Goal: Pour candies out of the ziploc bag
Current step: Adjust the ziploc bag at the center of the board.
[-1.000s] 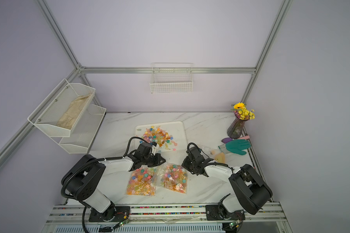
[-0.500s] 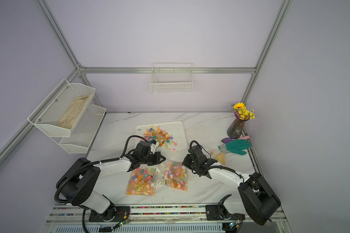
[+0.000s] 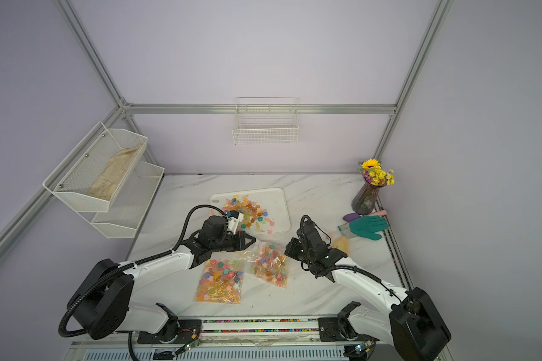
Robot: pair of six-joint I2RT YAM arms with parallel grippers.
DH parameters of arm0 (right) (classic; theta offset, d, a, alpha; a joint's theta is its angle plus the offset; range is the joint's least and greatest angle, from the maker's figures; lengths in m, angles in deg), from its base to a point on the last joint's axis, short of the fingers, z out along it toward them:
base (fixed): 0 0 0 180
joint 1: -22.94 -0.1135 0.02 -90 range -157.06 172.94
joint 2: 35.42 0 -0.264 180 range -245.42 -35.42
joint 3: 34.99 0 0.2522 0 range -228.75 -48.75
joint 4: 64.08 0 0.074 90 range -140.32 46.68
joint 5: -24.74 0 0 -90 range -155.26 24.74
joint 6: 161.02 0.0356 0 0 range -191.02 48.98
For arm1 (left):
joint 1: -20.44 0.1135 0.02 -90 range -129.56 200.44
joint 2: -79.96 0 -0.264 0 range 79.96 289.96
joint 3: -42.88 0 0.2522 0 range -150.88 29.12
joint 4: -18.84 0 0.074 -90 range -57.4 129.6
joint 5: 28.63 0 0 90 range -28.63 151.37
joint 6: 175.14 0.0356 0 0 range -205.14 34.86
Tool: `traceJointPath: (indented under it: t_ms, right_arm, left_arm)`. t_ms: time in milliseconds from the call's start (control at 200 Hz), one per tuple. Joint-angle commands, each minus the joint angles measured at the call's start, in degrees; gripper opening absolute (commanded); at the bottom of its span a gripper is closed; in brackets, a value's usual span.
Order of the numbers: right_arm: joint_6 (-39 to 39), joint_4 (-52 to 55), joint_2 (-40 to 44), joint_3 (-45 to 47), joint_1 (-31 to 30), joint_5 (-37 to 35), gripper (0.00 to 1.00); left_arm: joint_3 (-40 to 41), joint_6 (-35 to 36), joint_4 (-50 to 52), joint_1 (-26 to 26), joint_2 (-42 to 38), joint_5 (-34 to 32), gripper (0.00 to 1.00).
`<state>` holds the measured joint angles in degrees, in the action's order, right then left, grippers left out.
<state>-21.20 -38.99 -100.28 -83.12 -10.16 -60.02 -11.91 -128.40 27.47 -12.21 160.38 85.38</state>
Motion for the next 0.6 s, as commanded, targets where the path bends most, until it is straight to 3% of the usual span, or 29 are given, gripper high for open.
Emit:
traceJointPath:
  t_ms: [0, 350, 595]
  right_arm:
    - [-1.7, -0.3, 1.1, 0.9, 0.0, 1.6, 0.00]
    - [-2.7, -2.1, -1.9, 1.1, 0.1, 3.2, 0.00]
    - [-2.8, -2.3, -2.0, 1.0, 0.1, 3.2, 0.00]
  left_arm:
    - [-1.3, 1.0, -3.5, 0.3, -1.2, -0.2, 0.11]
    - [-0.1, -1.0, -11.4, 0.4, 6.7, 0.4, 0.32]
    - [-2.5, -0.6, -13.5, 0.6, 11.0, 2.4, 0.36]
